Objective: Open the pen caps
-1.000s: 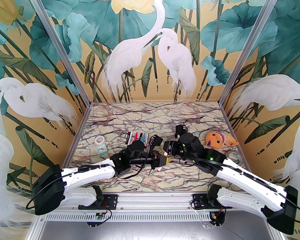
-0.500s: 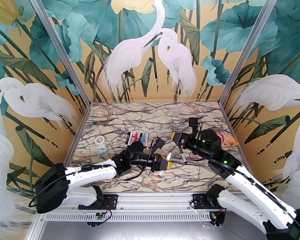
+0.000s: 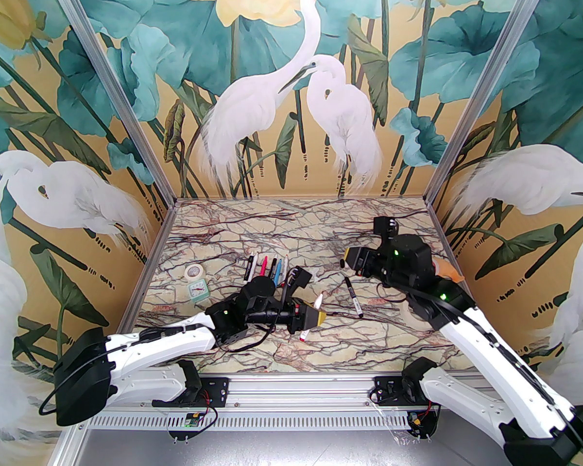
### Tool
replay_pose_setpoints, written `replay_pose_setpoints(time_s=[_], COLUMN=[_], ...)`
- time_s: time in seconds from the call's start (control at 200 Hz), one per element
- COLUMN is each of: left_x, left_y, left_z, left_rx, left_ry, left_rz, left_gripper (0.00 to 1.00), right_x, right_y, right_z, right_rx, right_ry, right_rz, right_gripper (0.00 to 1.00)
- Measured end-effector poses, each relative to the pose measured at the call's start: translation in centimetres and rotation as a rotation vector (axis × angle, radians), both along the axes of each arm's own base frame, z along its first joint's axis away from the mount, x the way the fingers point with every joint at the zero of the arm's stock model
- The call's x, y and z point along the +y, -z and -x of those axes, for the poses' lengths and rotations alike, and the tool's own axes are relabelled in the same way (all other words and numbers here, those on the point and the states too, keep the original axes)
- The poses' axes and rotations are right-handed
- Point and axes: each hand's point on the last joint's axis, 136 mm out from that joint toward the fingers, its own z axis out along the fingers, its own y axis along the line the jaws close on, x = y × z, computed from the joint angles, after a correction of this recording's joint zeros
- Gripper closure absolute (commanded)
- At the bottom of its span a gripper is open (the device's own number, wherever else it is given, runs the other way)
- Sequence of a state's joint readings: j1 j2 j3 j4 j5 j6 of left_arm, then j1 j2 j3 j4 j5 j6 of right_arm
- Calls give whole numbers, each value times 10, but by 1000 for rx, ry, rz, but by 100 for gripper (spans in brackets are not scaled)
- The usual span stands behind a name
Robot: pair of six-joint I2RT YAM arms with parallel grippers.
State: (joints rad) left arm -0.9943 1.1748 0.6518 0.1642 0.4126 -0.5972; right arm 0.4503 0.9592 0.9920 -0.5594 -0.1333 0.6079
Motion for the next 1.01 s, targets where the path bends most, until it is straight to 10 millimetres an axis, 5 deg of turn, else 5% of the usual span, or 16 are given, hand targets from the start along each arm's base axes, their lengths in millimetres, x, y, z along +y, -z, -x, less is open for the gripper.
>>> replay_pose_setpoints(time_s=[0.285,0.6,1.005], left_x=[17,26,31], left_y=[9,-7,-7], left_z=[-12,-16,-24], left_rx=[-28,-66,-79], left_ry=[-98,-121,-134], left_rz=[-84,-57,-58], left_gripper=[97,95,95], right_x=[-60,-113,-120], right_y=[91,141,192], right_z=[-28,-73,-114], right_rx=[294,450,548], right_ry=[121,189,73], right_rz=[243,306,388], right_gripper=[84,83,80])
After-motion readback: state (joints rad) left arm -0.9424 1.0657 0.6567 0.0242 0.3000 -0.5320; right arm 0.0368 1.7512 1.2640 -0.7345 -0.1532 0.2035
